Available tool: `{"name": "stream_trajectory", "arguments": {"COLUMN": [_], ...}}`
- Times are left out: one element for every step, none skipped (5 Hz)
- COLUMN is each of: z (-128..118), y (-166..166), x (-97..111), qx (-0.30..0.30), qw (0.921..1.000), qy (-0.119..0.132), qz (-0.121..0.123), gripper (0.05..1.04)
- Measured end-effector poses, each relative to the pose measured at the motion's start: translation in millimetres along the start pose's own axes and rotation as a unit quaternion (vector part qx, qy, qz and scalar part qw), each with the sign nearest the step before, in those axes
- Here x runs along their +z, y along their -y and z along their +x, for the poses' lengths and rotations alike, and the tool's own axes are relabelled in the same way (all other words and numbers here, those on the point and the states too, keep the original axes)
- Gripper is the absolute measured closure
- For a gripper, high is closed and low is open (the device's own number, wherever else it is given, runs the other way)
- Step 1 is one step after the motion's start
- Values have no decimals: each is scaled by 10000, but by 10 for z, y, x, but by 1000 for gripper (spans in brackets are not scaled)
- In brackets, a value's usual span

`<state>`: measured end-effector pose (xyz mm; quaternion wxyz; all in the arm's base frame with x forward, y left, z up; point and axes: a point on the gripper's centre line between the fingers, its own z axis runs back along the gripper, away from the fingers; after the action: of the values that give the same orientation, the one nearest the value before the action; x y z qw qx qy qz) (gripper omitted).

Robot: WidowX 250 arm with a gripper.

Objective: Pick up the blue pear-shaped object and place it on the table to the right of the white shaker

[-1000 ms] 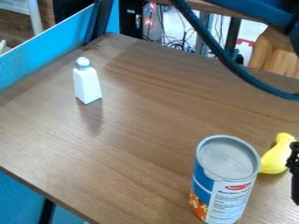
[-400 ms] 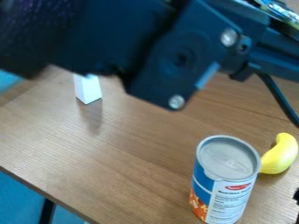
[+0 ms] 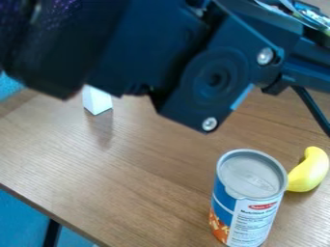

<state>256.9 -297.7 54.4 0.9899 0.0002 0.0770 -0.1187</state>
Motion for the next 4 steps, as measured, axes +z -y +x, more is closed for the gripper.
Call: {"name": "stream_trajectory", "arguments": {"z": [-161, -380, -526, -578], "y": [-274, -540, -855, -1302], "x": [66, 678, 982, 1211], "qx": [-809, -1429, -1569, -1244], "qw": [9921, 9836, 9820, 9884], "qy": [-506, -71, 331, 634], "qz": [820, 1094, 994, 592], "gripper": [248, 248, 248, 248]}}
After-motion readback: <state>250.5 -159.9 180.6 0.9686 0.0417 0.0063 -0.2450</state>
